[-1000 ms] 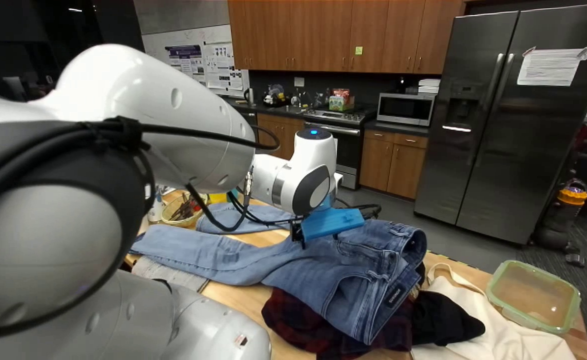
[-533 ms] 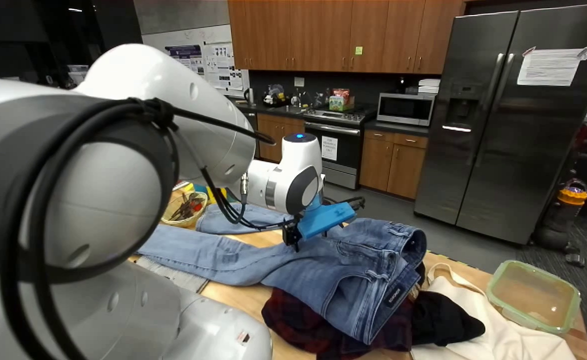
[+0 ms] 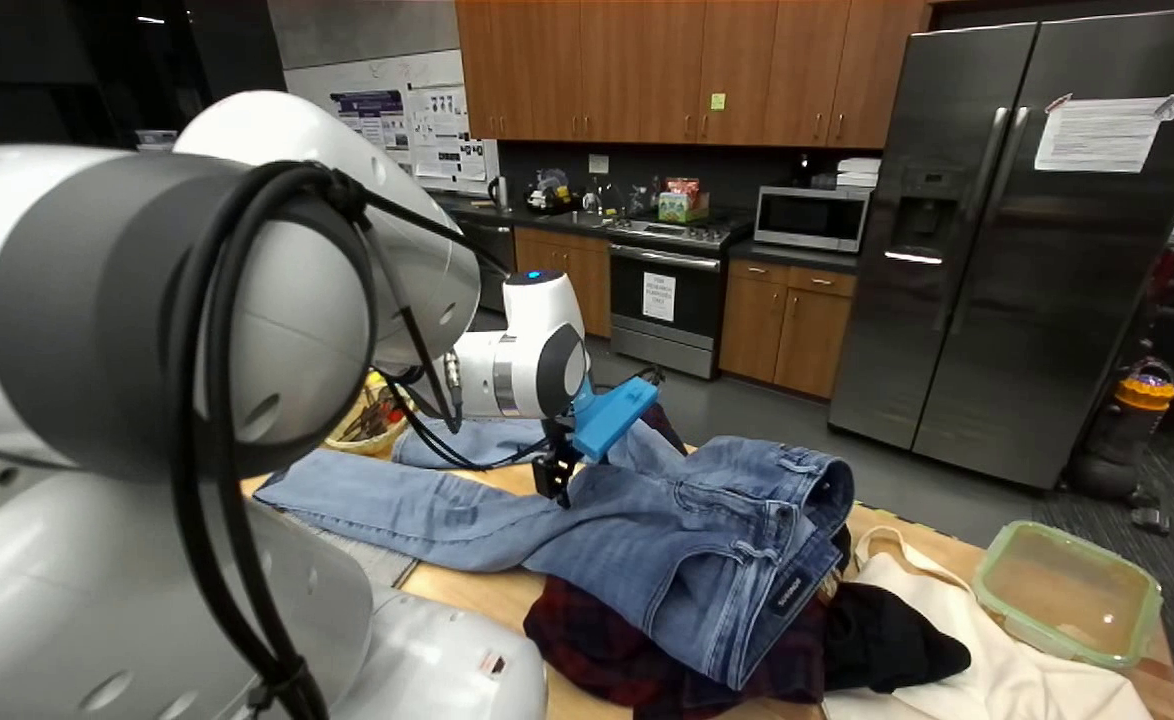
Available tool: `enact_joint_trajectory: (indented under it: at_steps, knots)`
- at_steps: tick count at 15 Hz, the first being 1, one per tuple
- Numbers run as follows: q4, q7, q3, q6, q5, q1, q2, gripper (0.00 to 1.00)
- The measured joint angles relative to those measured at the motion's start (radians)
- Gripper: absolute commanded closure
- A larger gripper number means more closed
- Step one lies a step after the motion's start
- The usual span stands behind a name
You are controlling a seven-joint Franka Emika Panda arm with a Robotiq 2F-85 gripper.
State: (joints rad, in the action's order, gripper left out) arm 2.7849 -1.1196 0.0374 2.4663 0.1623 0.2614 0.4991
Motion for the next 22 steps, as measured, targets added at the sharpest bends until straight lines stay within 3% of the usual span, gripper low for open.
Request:
enact_joint_trajectory:
  at_steps: [1,6,11,17,22]
  knots:
    - [-0.001,-0.033,-0.007,-0.001,0.010,0.005,-0.005,0.26]
    - [-0.013,-0.223,-0.032,-0.002,0.060,0.016,-0.040,0.63]
    - [-0.029,-0.307,-0.057,-0.001,0.116,0.007,-0.068,0.99]
    - [-0.064,-0.321,-0.077,0.001,0.132,-0.010,-0.092,0.99]
    - [-0.114,-0.235,-0.081,0.045,0.094,-0.020,-0.123,0.99]
